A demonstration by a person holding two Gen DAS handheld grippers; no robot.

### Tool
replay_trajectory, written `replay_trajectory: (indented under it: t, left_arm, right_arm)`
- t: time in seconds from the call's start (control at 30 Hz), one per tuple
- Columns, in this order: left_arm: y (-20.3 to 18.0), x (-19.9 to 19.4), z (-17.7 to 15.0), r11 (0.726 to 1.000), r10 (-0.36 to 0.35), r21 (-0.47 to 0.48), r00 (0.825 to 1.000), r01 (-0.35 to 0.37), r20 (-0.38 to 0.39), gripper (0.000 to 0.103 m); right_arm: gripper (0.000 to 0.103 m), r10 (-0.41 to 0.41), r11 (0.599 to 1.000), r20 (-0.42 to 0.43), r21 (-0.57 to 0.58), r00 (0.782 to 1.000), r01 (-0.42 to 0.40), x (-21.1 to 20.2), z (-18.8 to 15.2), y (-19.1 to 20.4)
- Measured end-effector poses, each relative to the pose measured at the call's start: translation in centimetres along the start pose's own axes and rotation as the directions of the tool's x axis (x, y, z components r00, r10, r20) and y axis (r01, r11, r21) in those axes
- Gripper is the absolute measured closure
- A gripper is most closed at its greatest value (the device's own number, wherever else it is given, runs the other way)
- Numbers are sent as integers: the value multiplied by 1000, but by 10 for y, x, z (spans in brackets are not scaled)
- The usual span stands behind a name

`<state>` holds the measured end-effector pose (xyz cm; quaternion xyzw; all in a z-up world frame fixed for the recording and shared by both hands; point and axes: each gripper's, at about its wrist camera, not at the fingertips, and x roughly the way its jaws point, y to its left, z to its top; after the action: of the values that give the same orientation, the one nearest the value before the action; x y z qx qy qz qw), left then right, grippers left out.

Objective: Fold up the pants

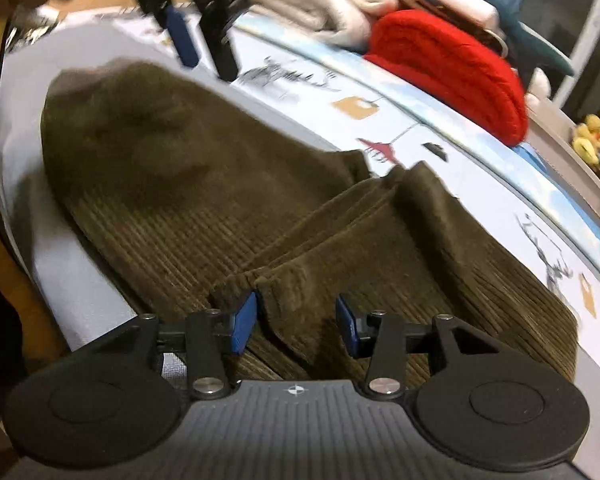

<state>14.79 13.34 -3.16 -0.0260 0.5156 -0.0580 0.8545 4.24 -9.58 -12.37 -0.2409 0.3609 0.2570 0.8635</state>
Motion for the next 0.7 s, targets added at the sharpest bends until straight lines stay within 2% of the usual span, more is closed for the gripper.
replay_trajectory:
  t: [0.03, 0.07, 0.1, 0.17, 0.23, 0.33, 0.4, 0.43, 0.47, 0.5, 0.63, 0.67, 0.7]
  left_arm:
    - [0, 0, 0, 1000, 1, -1, 1000, -1, 0, 51]
    - [1, 0, 0, 1000, 1, -4, 1000, -1, -1, 51]
    - [2, 1, 0, 1000, 2, -6, 1000, -2, -1, 51]
    - [4, 1, 1, 1000, 5, -8, 1000, -5, 0, 51]
    - [5, 2, 3, 1000, 8, -10, 1000, -8, 1, 51]
    - [4, 1, 5, 1000, 4, -14, 1000, -4, 2, 51]
    - [1, 2, 4, 1000, -2, -2, 1000, 2, -1, 51]
    - [-1, 3, 4, 1000, -2, 5, 1000, 2, -3, 51]
    - [-1, 3, 4, 1000, -1, 10, 1000, 1, -5, 51]
    - [-2, 4, 5, 1000, 0, 10, 1000, 0, -7, 51]
    - [0, 3, 5, 1000, 1, -2, 1000, -1, -4, 51]
    - [0, 2, 5, 1000, 1, -2, 1000, -1, -4, 51]
    - [0, 2, 5, 1000, 1, -1, 1000, -1, -4, 51]
  right_arm:
    - [86, 2, 1000, 4, -6, 1000, -2, 1, 0, 2]
    - [90, 8, 1000, 20, 6, 1000, -8, -2, 3, 0]
    - [90, 7, 1000, 56, 17, 998, -8, -13, 5, 2]
    - [90, 24, 999, 109, -49, 994, -19, -30, 3, 12]
    - [89, 45, 990, 81, -136, 996, -33, -28, -4, 20]
    - [81, 49, 985, 29, -169, 998, -43, -18, -10, 24]
    - [68, 31, 990, 31, -141, 999, -26, -14, -6, 25]
    - [64, 31, 991, 33, -131, 999, -27, -12, -3, 26]
    - [54, 42, 990, 33, -133, 999, -38, -11, 0, 29]
    - [50, 61, 987, 22, -151, 998, -57, -8, 2, 34]
    - [50, 19, 965, 5, -263, 1000, -17, 6, 2, 47]
    - [56, 26, 965, -1, -260, 1000, -25, 6, 4, 45]
    - [75, 28, 968, -5, -248, 1000, -29, 6, 7, 41]
